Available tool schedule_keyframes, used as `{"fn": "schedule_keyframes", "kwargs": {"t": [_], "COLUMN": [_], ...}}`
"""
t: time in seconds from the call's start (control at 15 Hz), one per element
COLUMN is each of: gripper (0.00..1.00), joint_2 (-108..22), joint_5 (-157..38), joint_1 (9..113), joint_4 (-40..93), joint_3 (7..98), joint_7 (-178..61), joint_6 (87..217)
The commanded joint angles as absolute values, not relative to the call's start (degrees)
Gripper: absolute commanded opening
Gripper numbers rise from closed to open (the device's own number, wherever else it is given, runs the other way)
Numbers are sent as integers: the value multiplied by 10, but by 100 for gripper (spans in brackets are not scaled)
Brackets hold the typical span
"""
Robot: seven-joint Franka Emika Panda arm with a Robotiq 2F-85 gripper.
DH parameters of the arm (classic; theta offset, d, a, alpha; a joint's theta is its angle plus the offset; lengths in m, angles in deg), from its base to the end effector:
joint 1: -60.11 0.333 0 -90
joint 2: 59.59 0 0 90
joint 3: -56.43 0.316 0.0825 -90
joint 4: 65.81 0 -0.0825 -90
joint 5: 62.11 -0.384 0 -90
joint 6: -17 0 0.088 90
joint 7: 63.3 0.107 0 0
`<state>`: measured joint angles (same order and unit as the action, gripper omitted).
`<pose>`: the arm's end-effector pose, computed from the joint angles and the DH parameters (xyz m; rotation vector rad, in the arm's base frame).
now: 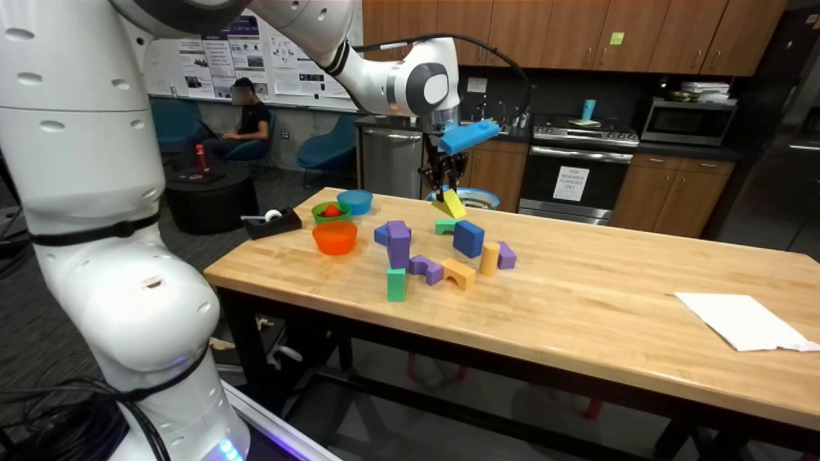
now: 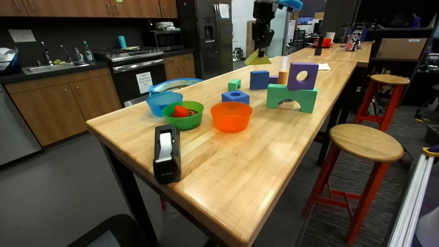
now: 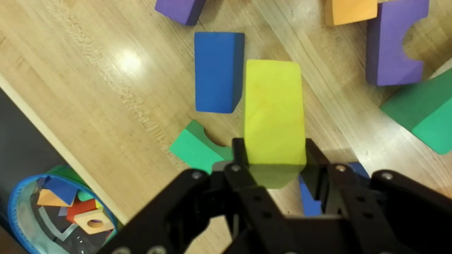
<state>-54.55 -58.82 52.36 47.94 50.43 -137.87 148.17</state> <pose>0.5780 -0.1415 0.4426 2.5143 1.5346 0.1716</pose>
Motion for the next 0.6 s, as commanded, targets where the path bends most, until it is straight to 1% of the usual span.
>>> {"fn": "schedule_keyframes", "kwargs": {"t": [0.0,0.53], "gripper": [15,15], "joint_2": [-590,-654], "joint_5": [-576,-565], "joint_1": [527,522], "joint_4": [489,517], "joint_3": [504,490], "joint_7": [-1336,-1271], "joint_6": [1455,1392]}}
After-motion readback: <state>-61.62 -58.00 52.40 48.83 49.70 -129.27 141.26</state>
